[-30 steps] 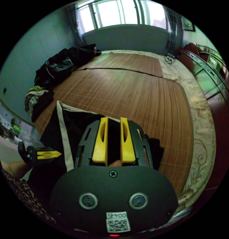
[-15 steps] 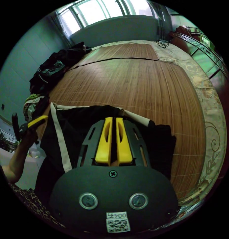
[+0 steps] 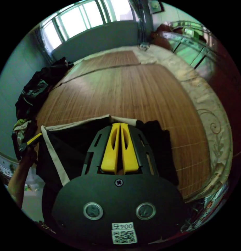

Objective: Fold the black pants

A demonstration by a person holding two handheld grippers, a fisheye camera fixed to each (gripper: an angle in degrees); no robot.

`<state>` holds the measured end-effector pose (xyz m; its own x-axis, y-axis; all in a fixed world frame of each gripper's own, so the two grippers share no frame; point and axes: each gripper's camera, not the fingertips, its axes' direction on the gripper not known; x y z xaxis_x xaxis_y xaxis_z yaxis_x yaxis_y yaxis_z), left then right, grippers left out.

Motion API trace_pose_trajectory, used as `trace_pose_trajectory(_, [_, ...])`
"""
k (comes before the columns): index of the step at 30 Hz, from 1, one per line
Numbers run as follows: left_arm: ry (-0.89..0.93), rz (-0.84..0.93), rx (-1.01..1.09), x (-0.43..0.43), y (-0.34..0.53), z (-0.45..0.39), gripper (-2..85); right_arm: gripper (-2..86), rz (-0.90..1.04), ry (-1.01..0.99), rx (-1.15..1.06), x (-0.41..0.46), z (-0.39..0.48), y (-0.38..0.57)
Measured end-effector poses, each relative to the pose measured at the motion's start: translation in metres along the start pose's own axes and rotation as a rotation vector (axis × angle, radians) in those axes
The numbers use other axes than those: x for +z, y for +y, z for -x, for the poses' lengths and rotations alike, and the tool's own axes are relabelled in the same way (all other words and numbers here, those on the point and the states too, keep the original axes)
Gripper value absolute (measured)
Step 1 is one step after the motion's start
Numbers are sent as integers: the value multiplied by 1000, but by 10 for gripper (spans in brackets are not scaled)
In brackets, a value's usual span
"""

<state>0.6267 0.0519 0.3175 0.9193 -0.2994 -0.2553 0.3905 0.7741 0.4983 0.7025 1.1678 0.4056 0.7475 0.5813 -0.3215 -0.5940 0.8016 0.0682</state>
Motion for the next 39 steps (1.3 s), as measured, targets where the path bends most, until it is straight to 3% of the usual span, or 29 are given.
trace_pose_trajectory(3, [27, -10, -21, -8, -1, 12, 2, 19, -88, -195, -159, -22, 33, -1])
trace_pose_trajectory(5, [51, -1, -55, -11, 0, 20, 2, 68, -11, -408, -357, -16, 79, -6])
trace_pose_trajectory(8, [117, 18, -104, -8, 3, 33, 3, 82, 66, -539, -506, 3, 139, -11])
trace_pose_trajectory(17, [266, 32, -202, 15, -1, 73, 8, 79, 274, -409, -593, 72, 249, -9])
trace_pose_trajectory(20, [321, 27, -236, 22, -2, 84, 11, 11, 166, -401, -636, 54, 264, 10])
trace_pose_trajectory(31, [255, 61, -343, 73, 27, 99, 9, -1, 61, -271, -903, 25, 329, 67])
trace_pose_trajectory(34, [276, 32, -347, 78, 33, 104, 10, 8, 31, -335, -776, 15, 321, 35])
trace_pose_trajectory(39, [312, 24, -359, 88, 37, 112, 10, 59, 177, -385, -714, 39, 331, -9])
